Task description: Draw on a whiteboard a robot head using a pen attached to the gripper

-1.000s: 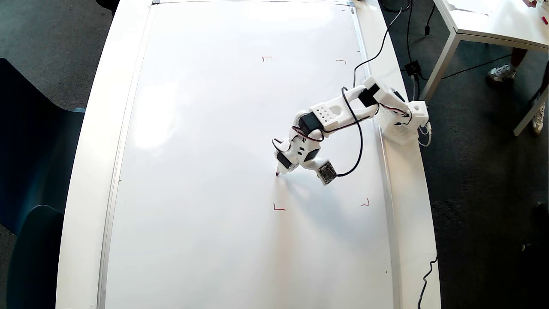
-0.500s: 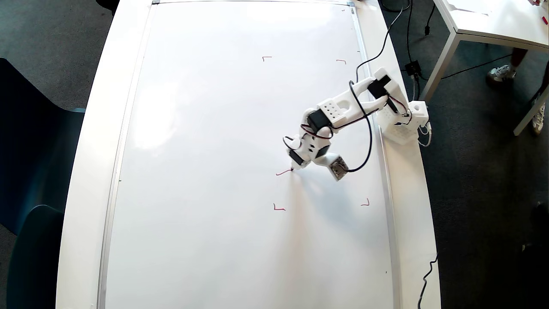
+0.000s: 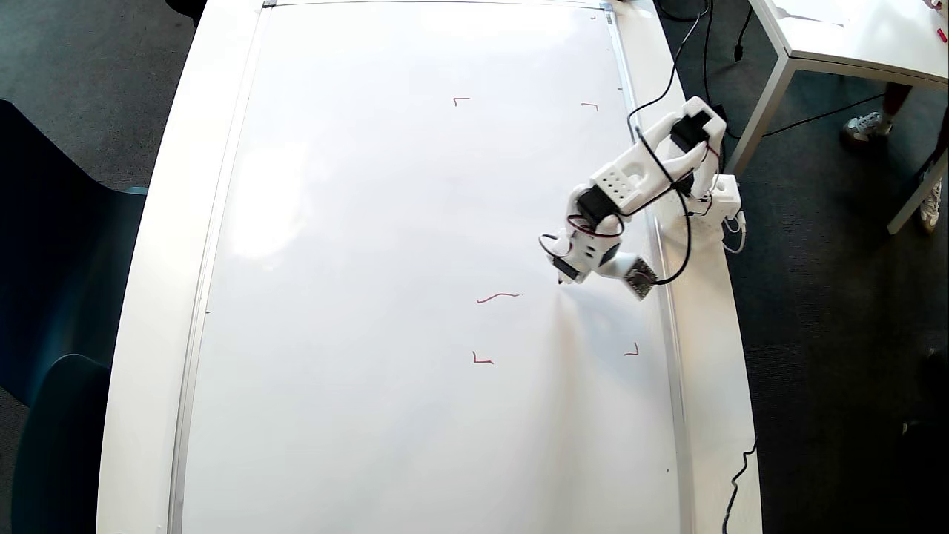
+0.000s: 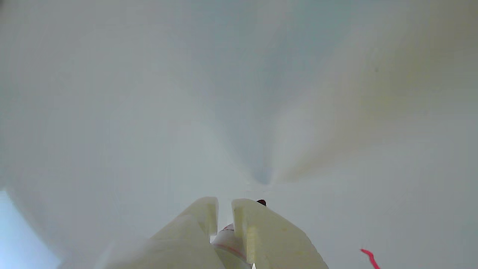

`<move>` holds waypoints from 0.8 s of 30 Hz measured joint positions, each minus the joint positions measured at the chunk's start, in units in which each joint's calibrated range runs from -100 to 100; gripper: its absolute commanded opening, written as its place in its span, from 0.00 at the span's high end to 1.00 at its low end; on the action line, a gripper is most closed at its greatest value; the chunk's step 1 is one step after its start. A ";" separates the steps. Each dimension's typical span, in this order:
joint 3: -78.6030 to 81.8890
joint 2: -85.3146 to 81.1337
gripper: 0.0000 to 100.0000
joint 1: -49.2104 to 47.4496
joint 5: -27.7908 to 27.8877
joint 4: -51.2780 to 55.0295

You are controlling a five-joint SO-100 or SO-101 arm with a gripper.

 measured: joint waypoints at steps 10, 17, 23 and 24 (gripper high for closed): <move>15.08 -9.40 0.99 -4.00 0.00 -0.17; 19.00 -10.50 0.99 -4.00 0.00 -0.42; 19.10 -10.50 0.99 -4.00 0.11 -3.89; 19.10 -10.50 0.99 -4.00 0.16 -4.22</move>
